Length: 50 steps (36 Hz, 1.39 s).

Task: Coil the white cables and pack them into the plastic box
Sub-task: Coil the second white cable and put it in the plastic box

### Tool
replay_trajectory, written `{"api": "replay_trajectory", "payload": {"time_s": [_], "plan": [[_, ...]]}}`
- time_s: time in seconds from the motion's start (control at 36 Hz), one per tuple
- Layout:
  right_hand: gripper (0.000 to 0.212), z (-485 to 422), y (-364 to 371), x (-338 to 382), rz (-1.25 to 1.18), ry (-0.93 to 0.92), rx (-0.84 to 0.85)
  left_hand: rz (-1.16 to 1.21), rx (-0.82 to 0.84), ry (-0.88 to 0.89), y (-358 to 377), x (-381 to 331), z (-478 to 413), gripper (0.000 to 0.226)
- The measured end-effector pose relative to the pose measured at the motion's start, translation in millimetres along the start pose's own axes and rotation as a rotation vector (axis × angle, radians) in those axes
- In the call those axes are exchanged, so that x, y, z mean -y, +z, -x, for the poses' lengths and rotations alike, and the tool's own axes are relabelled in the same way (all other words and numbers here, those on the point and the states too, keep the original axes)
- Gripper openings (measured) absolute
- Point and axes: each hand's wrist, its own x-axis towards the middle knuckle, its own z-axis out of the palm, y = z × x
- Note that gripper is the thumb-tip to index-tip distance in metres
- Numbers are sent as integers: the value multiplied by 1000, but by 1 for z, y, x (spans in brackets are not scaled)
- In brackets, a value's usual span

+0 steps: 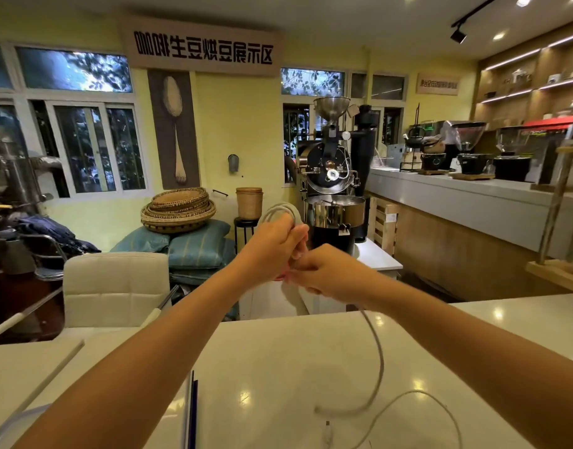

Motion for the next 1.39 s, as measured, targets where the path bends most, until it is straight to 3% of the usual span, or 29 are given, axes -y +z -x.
{"api": "replay_trajectory", "payload": {"time_s": [0.17,0.33,0.42,0.47,0.58,0.69,0.78,0.92,0.97,1.06,1.19,1.39], "plan": [[21,4,-37,6,294,-92,-70,101,192,-92,-7,7,13,34],[22,1,-67,7,256,-156,-132,327,418,-176,-16,3,23,36],[18,-1,-69,4,172,-202,-137,473,513,-199,-17,1,24,23],[5,-3,-70,1,83,-243,-161,568,579,-204,-19,-1,23,18],[20,-7,-66,-10,-226,-261,-256,798,642,-186,-22,-6,24,30],[23,-13,-51,-18,-535,-234,-254,993,693,-98,-23,-14,23,16],[14,-20,-33,-22,-777,-195,-195,1092,731,-75,-23,-16,20,16],[54,-27,3,-19,-1088,-98,-88,1293,711,-59,-21,-18,13,15],[42,-27,17,-13,-1078,-32,-111,1361,694,-68,-21,-19,11,16],[34,-26,35,-9,-962,-14,-87,1293,525,-125,-21,-19,8,24],[15,-16,43,0,-753,26,-11,865,186,-190,-23,-7,9,30],[11,-2,17,7,-853,144,175,474,107,-151,-31,7,14,37]]}}
